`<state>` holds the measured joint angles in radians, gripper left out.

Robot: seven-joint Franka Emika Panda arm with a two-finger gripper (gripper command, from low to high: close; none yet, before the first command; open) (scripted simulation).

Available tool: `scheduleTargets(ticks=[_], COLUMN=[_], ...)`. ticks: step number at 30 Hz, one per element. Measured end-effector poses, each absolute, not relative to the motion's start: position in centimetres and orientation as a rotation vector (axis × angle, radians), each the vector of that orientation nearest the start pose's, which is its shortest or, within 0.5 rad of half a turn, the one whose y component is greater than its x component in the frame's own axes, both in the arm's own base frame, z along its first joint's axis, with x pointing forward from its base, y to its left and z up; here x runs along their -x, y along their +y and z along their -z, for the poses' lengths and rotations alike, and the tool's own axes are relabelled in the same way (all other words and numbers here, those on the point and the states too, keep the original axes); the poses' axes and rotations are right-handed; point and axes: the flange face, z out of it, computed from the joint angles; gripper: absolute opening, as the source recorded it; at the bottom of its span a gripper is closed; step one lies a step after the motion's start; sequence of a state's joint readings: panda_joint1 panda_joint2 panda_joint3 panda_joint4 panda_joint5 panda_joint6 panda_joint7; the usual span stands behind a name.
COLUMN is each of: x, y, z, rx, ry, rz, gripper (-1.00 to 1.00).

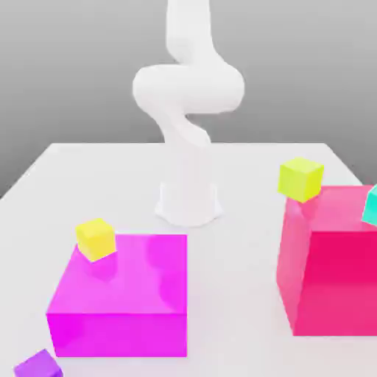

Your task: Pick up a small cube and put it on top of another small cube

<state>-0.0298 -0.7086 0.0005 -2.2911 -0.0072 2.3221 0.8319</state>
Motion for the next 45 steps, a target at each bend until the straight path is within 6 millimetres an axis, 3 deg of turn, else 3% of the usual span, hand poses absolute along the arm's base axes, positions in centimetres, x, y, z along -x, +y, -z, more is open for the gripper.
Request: scheduleTargets(ticks=[8, 16, 23, 29, 34, 35, 41, 45], x=[-46.8, -52.1, -53.4, -52.3, -51.6, -51.5, -51.5, -51.6], y=[-6.0, -12.0, -17.5, -21.1, -22.1, -22.1, -22.1, -22.2], z=[-58.3, -46.0, -33.8, -23.0, -14.8, -13.7, -13.1, -17.2], rx=[2.472, 2.438, 2.358, 2.264, 2.228, 2.227, 2.226, 2.226], ry=[1.426, 1.719, 1.97, 2.159, 2.215, 2.216, 2.215, 2.216], rz=[0.746, 0.505, 0.276, 0.067, 0.002, 0.001, 0.002, 0.001], gripper=[0.0, 0.0, 0.0, 0.0, 0.0, -1.0, -1.0, -1.0])
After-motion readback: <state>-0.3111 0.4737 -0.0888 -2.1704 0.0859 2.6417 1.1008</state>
